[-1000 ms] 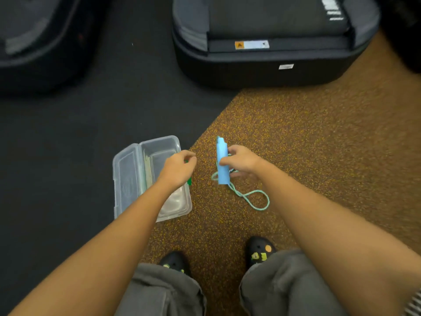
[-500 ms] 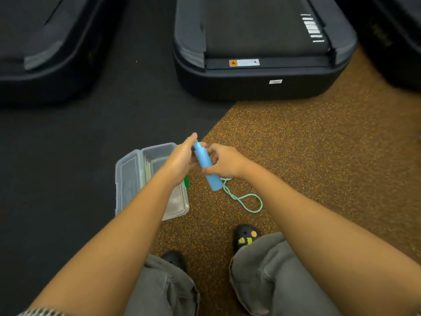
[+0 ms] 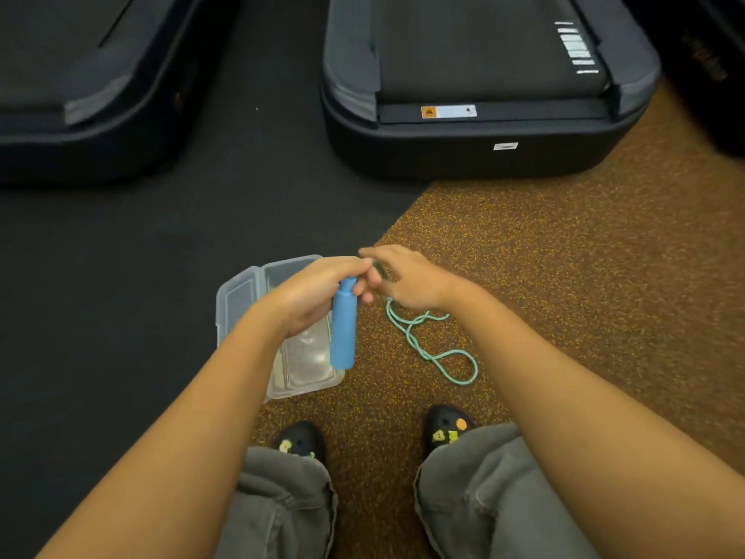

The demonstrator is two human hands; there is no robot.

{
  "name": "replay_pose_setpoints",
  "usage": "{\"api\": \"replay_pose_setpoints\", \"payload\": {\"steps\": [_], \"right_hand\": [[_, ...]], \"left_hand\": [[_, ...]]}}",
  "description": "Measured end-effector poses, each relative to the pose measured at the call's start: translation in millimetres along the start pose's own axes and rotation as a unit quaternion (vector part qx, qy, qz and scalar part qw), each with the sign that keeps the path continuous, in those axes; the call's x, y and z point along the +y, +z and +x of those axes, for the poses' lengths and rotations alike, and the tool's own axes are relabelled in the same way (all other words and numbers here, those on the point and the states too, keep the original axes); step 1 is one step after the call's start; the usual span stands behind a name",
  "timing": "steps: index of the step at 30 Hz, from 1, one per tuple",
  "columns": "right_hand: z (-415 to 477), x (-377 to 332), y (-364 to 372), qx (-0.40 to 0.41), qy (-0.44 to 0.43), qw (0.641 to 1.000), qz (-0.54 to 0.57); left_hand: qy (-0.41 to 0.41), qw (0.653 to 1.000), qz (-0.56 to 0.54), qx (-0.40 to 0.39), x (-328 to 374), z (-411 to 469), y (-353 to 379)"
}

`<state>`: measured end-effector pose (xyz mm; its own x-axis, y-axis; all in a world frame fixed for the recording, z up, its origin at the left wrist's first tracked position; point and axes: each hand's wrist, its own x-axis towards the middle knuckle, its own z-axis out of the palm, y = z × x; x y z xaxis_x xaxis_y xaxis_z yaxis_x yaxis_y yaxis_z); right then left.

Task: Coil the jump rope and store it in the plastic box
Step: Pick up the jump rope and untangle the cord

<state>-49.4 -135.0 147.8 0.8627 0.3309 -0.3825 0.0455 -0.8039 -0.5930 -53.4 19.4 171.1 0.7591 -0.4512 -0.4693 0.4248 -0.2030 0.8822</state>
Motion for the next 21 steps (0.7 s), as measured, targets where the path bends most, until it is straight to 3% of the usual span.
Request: {"api": "replay_pose_setpoints", "payload": {"steps": [4, 7, 12, 15, 17, 21], "right_hand": [[4.7, 6.7, 5.3, -0.041, 0.016, 0.999, -0.012], [2.2, 28.0, -3.4, -0.012, 0.074, 0.997, 0.021], [-1.8, 63.3, -21.7, 0.040, 0.166, 0.985, 0.025], [-0.2, 60.0, -27.5, 0.056, 0.143, 0.987, 0.045], [2.4, 47.4, -31.6, 0.061, 0.112, 0.990, 0.066], [5.5, 22.8, -33.1, 0.037, 0.075, 0.982, 0.170]], "left_hand": [[0.012, 1.000, -0.009, 0.021, 12.5, -11.8, -11.6], [0.050, 0.993, -0.068, 0.086, 17.6, -12.6, -36.3], [0.089, 0.951, -0.177, 0.237, 18.2, -5.8, -75.1], [0.059, 0.966, -0.034, 0.250, 9.3, 2.8, -79.7], [0.028, 0.974, 0.070, 0.212, 6.1, 6.6, -67.2], [-0.020, 0.980, 0.154, 0.123, 8.2, 11.7, -23.7]]}}
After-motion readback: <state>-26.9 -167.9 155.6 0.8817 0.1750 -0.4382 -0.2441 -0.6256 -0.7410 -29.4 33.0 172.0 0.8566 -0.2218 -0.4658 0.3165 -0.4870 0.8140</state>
